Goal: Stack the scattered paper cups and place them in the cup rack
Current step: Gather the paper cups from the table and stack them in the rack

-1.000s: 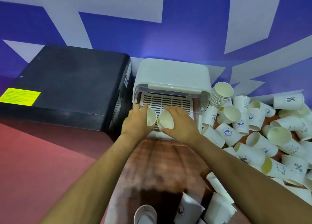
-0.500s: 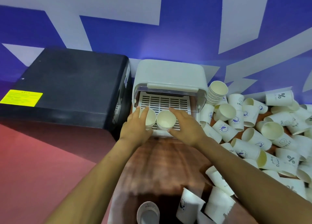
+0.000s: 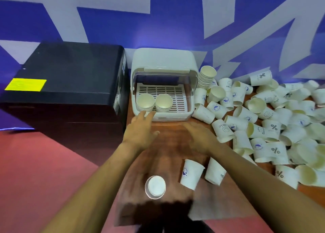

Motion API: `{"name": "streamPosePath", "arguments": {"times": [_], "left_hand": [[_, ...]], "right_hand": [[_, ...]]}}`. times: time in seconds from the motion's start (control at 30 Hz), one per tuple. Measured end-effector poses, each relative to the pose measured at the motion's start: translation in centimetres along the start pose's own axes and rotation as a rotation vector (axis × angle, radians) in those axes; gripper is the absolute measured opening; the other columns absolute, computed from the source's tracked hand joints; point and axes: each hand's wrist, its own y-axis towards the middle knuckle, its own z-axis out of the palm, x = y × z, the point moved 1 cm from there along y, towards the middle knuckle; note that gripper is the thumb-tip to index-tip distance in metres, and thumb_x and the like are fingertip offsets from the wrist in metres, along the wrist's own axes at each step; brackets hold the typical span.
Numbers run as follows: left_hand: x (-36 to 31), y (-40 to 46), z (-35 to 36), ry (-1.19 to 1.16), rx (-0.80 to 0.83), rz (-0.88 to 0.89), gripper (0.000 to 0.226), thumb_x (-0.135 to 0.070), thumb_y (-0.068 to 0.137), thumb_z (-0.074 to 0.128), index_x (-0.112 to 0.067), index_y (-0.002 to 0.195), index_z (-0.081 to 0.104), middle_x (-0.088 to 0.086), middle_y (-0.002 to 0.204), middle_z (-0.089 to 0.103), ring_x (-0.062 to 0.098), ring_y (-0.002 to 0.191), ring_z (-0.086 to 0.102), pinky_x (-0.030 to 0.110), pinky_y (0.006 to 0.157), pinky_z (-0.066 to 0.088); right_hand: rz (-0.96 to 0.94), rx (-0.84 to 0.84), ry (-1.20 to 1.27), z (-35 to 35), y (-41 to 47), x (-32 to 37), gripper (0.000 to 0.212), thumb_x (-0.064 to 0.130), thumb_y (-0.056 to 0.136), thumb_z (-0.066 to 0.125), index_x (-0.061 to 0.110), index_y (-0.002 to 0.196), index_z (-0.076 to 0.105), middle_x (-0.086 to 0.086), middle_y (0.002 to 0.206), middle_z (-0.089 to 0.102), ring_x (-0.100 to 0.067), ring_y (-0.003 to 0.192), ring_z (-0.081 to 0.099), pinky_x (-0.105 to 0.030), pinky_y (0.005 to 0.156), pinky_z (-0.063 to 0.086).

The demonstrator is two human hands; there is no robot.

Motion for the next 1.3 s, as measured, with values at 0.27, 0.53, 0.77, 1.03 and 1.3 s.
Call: {"name": "streamPosePath", "arguments": {"times": [0.27,0.53,0.77,1.03,1.3], "left_hand": [[-1.2,-5.7,2.8,0.044,0.167,-0.097,0.067,-0.056,0.087,0.054,-0.026,0.143,0.033,0.0,0.147,0.035,0.023,0.132,0.04,0.036,0.1,0.038],[-2.8,-11.1,7.6,0.127,0.389,-0.201,0.086,-0.069,0.068,0.065,-0.034,0.139,0.033,-0.001,0.138,0.041,0.027,0.125,0.043,0.034,0.096,0.036],[-3.1,-12.1,10.2,0.113,0.375,-0.24,0.08,-0.045,0.077,0.069,-0.029,0.143,0.027,0.005,0.135,0.044,0.027,0.121,0.048,0.035,0.093,0.043],[-2.6,-11.7,11.3,0.206,0.302,-0.241,0.066,-0.044,0.079,0.067,-0.027,0.134,0.033,0.002,0.127,0.049,0.025,0.117,0.05,0.033,0.087,0.043],[-2.1,-10.2,8.9,0.104,0.168,-0.193,0.053,-0.044,0.075,0.069,-0.018,0.112,0.042,0.001,0.119,0.053,0.025,0.113,0.043,0.03,0.079,0.039]], "right_hand": [[-0.1,0.239,-0.251,3.3,-4.8,-1.7,0.069,0.013,0.08,0.057,0.029,0.143,0.032,-0.003,0.136,0.04,-0.026,0.121,0.038,-0.035,0.098,0.035],[-0.233,0.248,-0.439,5.9,-7.0,-3.1,0.074,0.025,0.084,0.061,0.033,0.147,0.023,-0.006,0.144,0.03,-0.028,0.13,0.031,-0.044,0.105,0.027],[-0.223,0.217,-0.349,7.7,-7.7,-3.9,0.071,0.014,0.088,0.055,0.027,0.149,0.021,-0.009,0.143,0.029,-0.028,0.125,0.035,-0.037,0.101,0.032],[-0.187,0.175,-0.399,8.1,-7.6,-3.9,0.07,0.009,0.091,0.05,0.021,0.15,0.015,-0.011,0.146,0.027,-0.029,0.129,0.033,-0.038,0.101,0.031],[-0.135,0.077,-0.342,6.3,-6.7,-3.6,0.056,0.029,0.086,0.056,0.022,0.137,0.036,-0.005,0.132,0.039,-0.025,0.117,0.043,-0.034,0.091,0.038]]}}
